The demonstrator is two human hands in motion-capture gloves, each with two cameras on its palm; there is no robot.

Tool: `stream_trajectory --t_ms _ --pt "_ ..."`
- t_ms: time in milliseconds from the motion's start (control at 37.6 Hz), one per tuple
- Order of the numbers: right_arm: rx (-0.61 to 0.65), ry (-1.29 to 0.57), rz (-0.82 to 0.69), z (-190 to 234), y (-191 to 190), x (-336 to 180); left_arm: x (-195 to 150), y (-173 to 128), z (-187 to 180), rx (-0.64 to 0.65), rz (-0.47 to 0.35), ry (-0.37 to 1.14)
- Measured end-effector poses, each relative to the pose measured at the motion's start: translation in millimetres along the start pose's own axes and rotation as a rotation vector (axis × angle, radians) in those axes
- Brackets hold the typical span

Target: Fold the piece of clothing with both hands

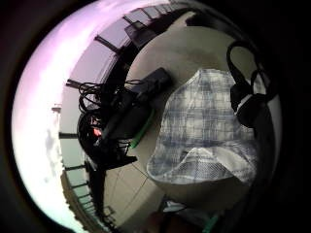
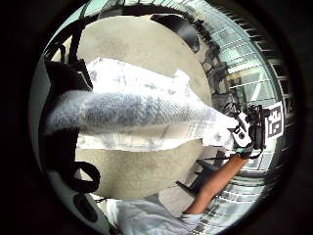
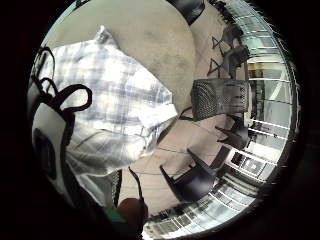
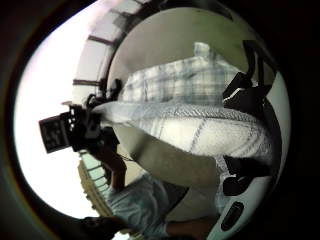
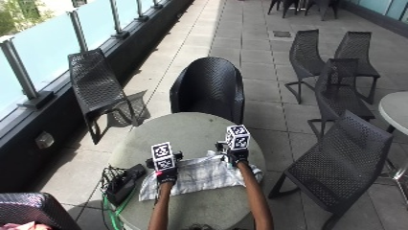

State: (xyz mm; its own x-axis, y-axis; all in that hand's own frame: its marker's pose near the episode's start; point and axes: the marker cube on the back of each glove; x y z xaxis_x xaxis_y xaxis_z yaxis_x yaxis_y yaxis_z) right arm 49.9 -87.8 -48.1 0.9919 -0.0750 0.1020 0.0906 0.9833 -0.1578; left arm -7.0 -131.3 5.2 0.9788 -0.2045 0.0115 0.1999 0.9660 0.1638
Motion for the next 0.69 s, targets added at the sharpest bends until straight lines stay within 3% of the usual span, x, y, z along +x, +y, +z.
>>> stream_trajectory --t_ms 159,345,425,558,638,691 --pt "0.079 0.119 0.141 21 -58 5 3 -14 -16 0.161 -0.067 0.01" --pt "0.09 0.253 0.221 44 -93 11 6 -30 24 0.111 -0.044 -0.056" --pt "0.105 0.213 0.198 45 -93 10 7 -28 27 0.098 -0.033 -0.017" --pt "0.26 0.018 0.121 30 -67 19 8 -19 9 0.15 0.0 0.136" --pt "0.342 -0.094 0.179 28 -41 33 2 -23 17 0.17 -0.012 0.149" --pt "0.383 -0.172 0.271 33 -18 50 -3 -41 44 0.206 -0.006 0.135"
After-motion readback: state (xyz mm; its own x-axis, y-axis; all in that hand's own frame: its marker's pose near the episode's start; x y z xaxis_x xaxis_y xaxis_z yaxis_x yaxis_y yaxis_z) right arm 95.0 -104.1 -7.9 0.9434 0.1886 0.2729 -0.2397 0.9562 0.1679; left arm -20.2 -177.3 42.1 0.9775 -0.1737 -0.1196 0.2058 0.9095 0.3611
